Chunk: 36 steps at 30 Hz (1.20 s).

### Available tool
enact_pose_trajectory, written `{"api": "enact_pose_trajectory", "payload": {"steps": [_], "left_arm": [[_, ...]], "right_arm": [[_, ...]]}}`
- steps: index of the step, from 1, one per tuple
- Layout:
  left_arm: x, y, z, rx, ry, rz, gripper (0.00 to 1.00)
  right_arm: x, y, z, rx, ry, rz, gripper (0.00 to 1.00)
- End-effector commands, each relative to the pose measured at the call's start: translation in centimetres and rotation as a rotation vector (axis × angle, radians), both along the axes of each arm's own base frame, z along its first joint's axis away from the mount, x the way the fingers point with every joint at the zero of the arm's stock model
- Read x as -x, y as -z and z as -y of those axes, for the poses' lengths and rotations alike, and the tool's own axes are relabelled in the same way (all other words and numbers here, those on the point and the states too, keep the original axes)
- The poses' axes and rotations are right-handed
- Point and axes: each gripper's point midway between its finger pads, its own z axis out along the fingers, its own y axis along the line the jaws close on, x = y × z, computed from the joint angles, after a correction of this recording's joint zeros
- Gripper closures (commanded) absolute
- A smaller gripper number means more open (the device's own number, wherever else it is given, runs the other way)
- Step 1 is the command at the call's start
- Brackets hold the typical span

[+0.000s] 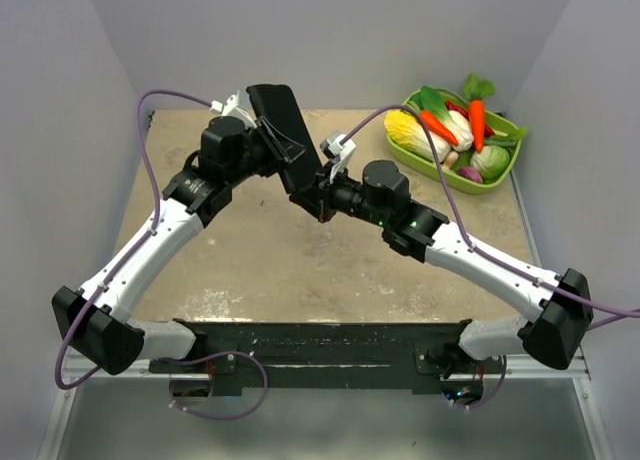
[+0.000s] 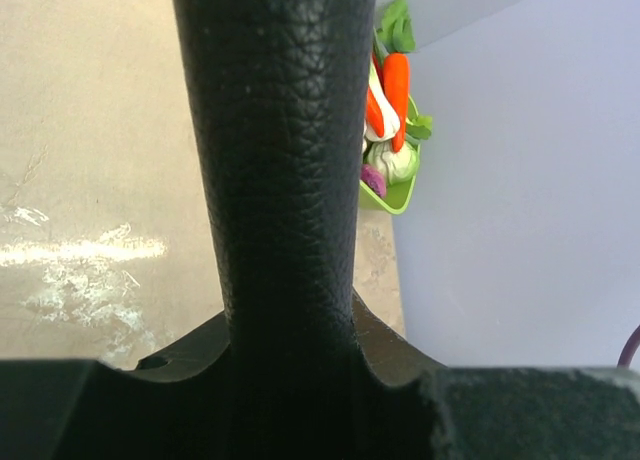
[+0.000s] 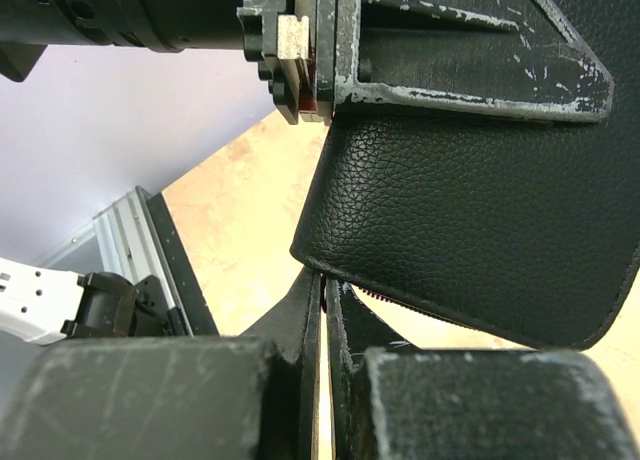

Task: Sort the hair-cutting tools
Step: Zip the hairdressing tool bag.

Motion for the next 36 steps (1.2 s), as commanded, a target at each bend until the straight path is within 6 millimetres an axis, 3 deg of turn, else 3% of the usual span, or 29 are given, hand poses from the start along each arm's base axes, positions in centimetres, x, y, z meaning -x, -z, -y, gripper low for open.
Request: {"api": "enact_pose_trajectory", "payload": {"steps": [1, 2, 3, 5, 8, 15, 18, 22, 26, 32, 36], "left_arm": [[1.5, -4.5, 1.0, 0.062, 0.079, 0.107, 1.0], [0.7, -4.7, 0.6, 0.061, 0.066, 0.111, 1.0], [0.6, -4.7, 0.6, 0.064, 0.079, 0.112, 1.0], [-0.5, -4.6, -0.2, 0.067, 0.059, 0.113, 1.0], [-1.2, -5.1, -0.8, 0.082, 0.05, 0.129, 1.0], [-1.0, -6.9, -0.4, 0.124, 0.133, 0.168, 1.0], [-0.5, -7.9, -1.4, 0.116, 0.111, 0.199, 1.0], [-0.3, -8.7, -3.7, 0.098, 0.047, 0.234, 1.0], [0.2, -9.3, -3.6, 0.12, 0.076, 0.238, 1.0], [3.7, -9.8, -0.7, 0.211, 0.322, 0.243, 1.0], [6.2, -8.9, 0.2, 0.226, 0.461, 0.231, 1.0]], "right_arm": [[0.6, -5.6, -0.2, -0.105, -0.017, 0.11, 1.0], [1.5, -6.1, 0.3, -0.111, -0.027, 0.111, 1.0], [1.9, -4.5, 0.6, -0.076, -0.033, 0.073, 1.0], [2.9, -3.7, 1.4, -0.047, -0.049, 0.047, 1.0], [4.1, -0.4, 2.5, 0.035, -0.065, -0.023, 1.0], [6.0, 6.8, 6.9, 0.252, -0.015, -0.118, 1.0], [6.4, 9.3, 8.7, 0.333, 0.023, -0.154, 1.0], [6.6, 10.6, 10.9, 0.347, 0.112, -0.188, 1.0], [5.4, 11.9, 12.8, 0.377, 0.247, -0.219, 1.0], [2.7, 12.7, 14.8, 0.463, 0.401, -0.202, 1.0], [2.1, 11.9, 14.0, 0.452, 0.376, -0.167, 1.0]]}}
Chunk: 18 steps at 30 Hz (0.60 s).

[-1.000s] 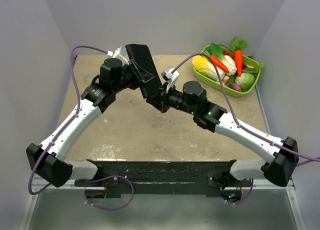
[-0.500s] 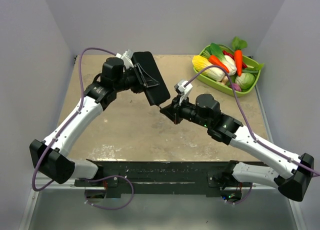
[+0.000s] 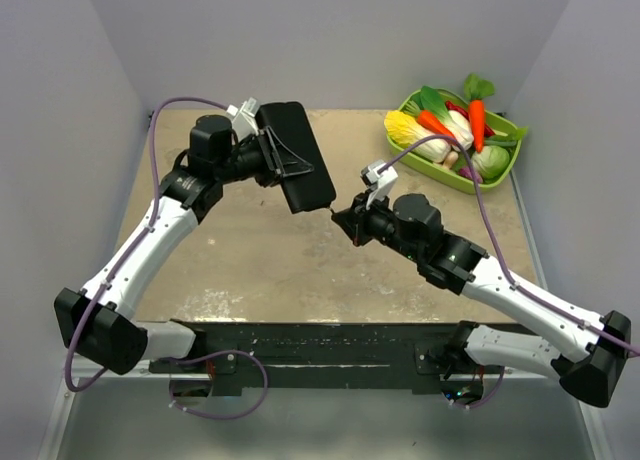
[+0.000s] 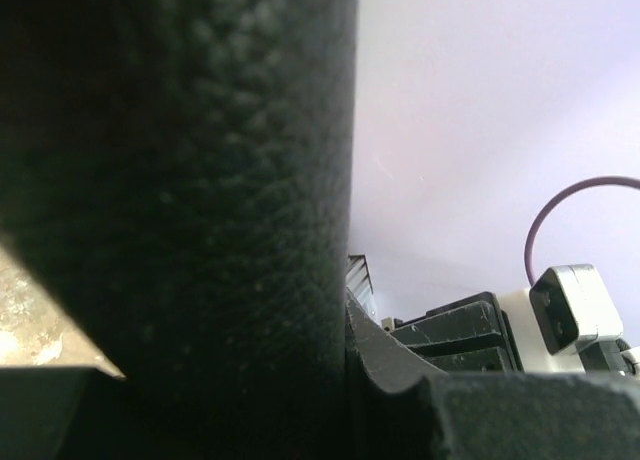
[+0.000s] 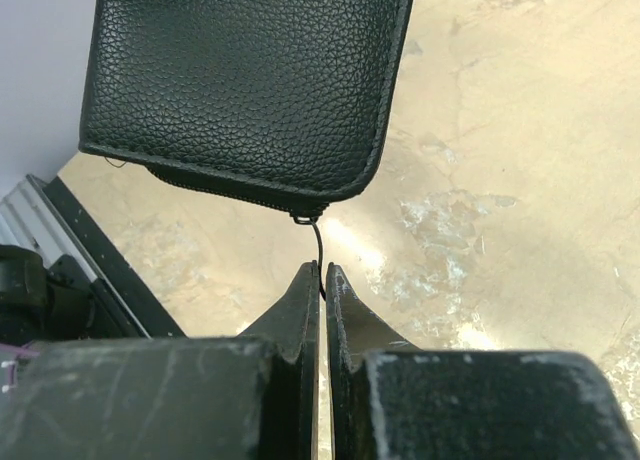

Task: Sort the hair-cutting tools
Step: Zip the hairdressing tool bag.

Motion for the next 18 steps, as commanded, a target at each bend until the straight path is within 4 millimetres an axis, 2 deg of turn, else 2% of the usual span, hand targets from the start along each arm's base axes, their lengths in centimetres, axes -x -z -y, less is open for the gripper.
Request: {"api": "enact_pose_trajectory", "payload": {"steps": [1, 5, 10, 11, 18], "left_arm": [[3.0, -8.5, -1.2, 0.144, 0.115, 0.322, 1.0], [5.4, -7.3, -1.2, 0.121, 0.206, 0.314, 1.0], [7.8, -5.0, -1.4, 0.072, 0.297, 0.275, 1.0], [8.7, -4.2, -1.4, 0.066, 0.33, 0.24, 1.0], [11.2, 1.1, -2.3, 0.0, 0.358, 0.089, 1.0]], "right_arm": [[0.4, 7.0, 4.6, 0.306, 0.081, -0.133, 1.0], [1.1, 5.7, 3.7, 0.315, -0.03, -0.08, 1.0], [1.7, 5.5, 3.9, 0.397, -0.133, -0.007, 1.0], [1.6, 5.4, 3.9, 0.43, -0.161, 0.032, 1.0], [0.0, 4.7, 3.5, 0.538, -0.223, 0.196, 1.0]]}}
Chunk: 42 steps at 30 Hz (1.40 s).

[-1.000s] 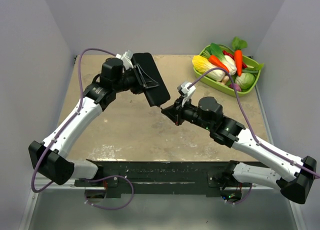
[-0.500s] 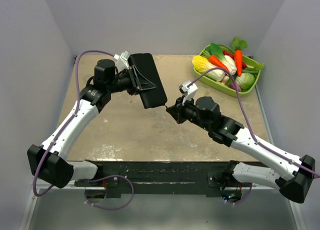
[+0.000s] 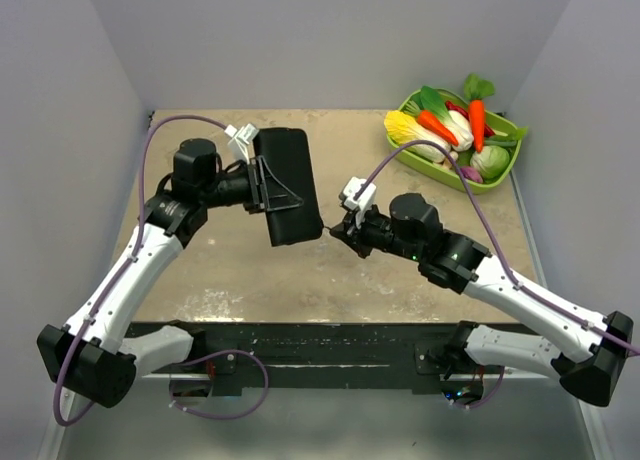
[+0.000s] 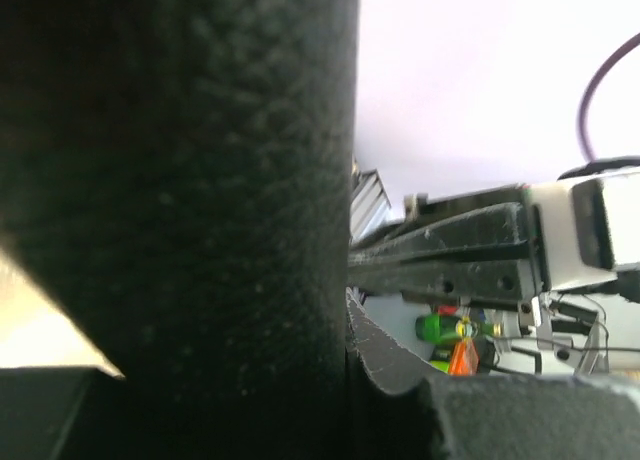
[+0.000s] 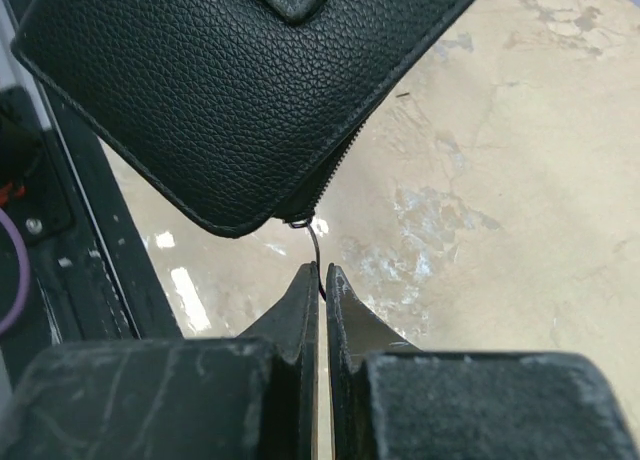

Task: Sort the hair-cutting tools
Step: Zip the hairdressing tool bag.

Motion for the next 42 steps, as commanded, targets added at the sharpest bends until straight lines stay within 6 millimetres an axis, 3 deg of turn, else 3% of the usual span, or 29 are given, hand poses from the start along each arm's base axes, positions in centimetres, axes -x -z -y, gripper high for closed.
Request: {"api": "enact_pose_trajectory", "payload": {"steps": [1, 8, 10, 11, 13, 17, 19, 26, 32, 42], "left_arm": [[4.8, 0.2, -0.8, 0.015, 0.147, -0.014, 1.0], [7.7, 4.4, -1.5, -0.024, 0.211, -0.122, 1.0], [8.5, 5.4, -1.7, -0.023, 0.237, -0.133, 1.0], [8.9, 5.7, -1.8, -0.024, 0.248, -0.145, 1.0], [9.7, 6.6, -2.0, -0.035, 0.276, -0.144, 1.0], [11.0, 8.1, -2.2, -0.022, 0.307, -0.166, 1.0], [11.7, 9.1, -2.3, -0.013, 0.318, -0.186, 1.0], [13.6, 9.4, -2.2, 0.033, 0.4, -0.133, 1.0], [15.7, 9.4, -2.0, 0.052, 0.496, -0.073, 1.0], [17.4, 12.6, -1.4, 0.028, 0.568, -0.161, 1.0]], "right_arm": [[-2.7, 3.6, 3.9, 0.283, 0.076, 0.098, 1.0], [-5.0, 2.1, 1.8, 0.415, -0.072, 0.294, 1.0], [-5.9, 2.8, 0.9, 0.448, -0.092, 0.311, 1.0], [-6.7, 1.7, 0.3, 0.439, -0.094, 0.354, 1.0], [-7.2, 2.0, -1.1, 0.444, -0.142, 0.368, 1.0], [-8.5, 0.0, -3.7, 0.409, -0.199, 0.473, 1.0], [-9.1, 0.4, -4.5, 0.423, -0.216, 0.494, 1.0], [-11.2, 1.0, -5.5, 0.526, -0.269, 0.598, 1.0], [-10.4, 0.8, -6.5, 0.499, -0.393, 0.631, 1.0], [-10.3, -1.3, -7.7, 0.531, -0.507, 0.724, 1.0]]}}
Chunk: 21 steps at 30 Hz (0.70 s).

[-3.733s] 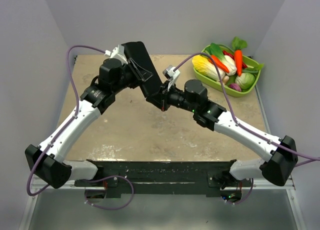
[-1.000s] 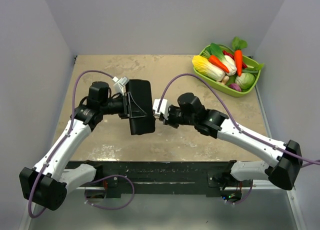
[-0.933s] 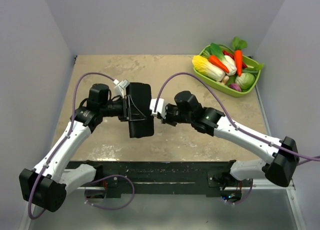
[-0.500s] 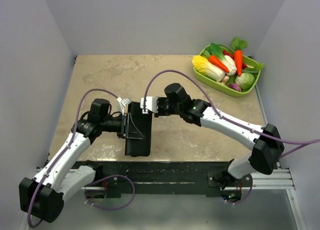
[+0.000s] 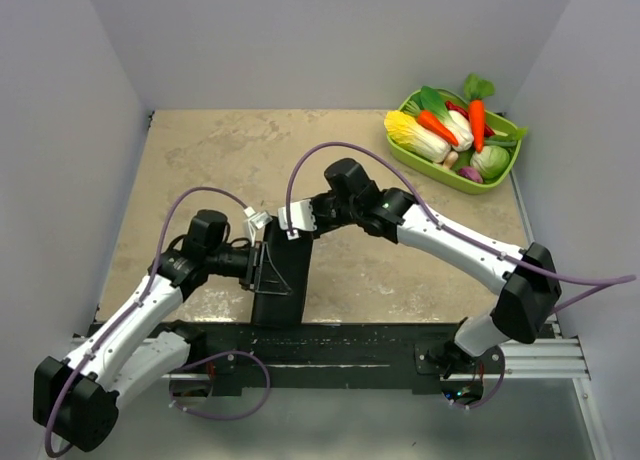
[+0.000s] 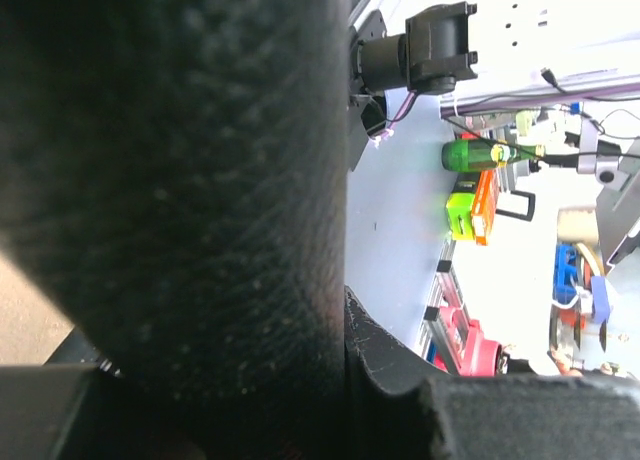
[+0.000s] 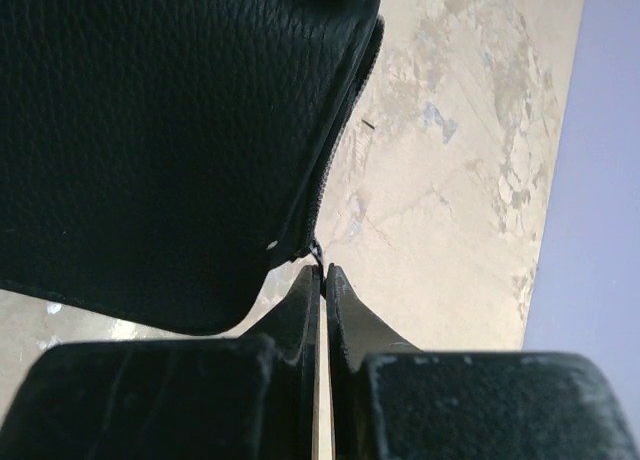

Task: Sort the hair-cutting tools
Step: Zip the hairdressing tool bag.

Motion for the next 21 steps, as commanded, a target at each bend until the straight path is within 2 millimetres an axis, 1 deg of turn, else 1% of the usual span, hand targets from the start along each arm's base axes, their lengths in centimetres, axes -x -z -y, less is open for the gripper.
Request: {"api": "enact_pose_trajectory", "payload": {"steps": [1, 5, 9, 15, 21], "left_arm": [[4.1, -1.5, 1.0, 0.128, 0.241, -0.025, 1.0], [4.2, -0.9, 1.6, 0.113, 0.276, -0.039, 1.0], [3.9, -0.8, 2.5, 0.098, 0.312, -0.052, 1.0], [3.4, -1.0, 3.7, 0.093, 0.353, -0.049, 1.0], [2.5, -0.8, 4.8, 0.09, 0.385, -0.046, 1.0]], "right_arm": [[-3.3, -6.2, -1.3, -0.059, -0.033, 0.202, 1.0], [-2.0, -6.6, -1.8, -0.055, -0.106, 0.163, 1.0], [-0.7, -7.4, -2.7, -0.117, -0.171, 0.164, 1.0], [0.9, -8.4, -4.1, -0.212, -0.213, 0.131, 1.0], [2.0, -8.8, -5.3, -0.264, -0.234, 0.105, 1.0]]}}
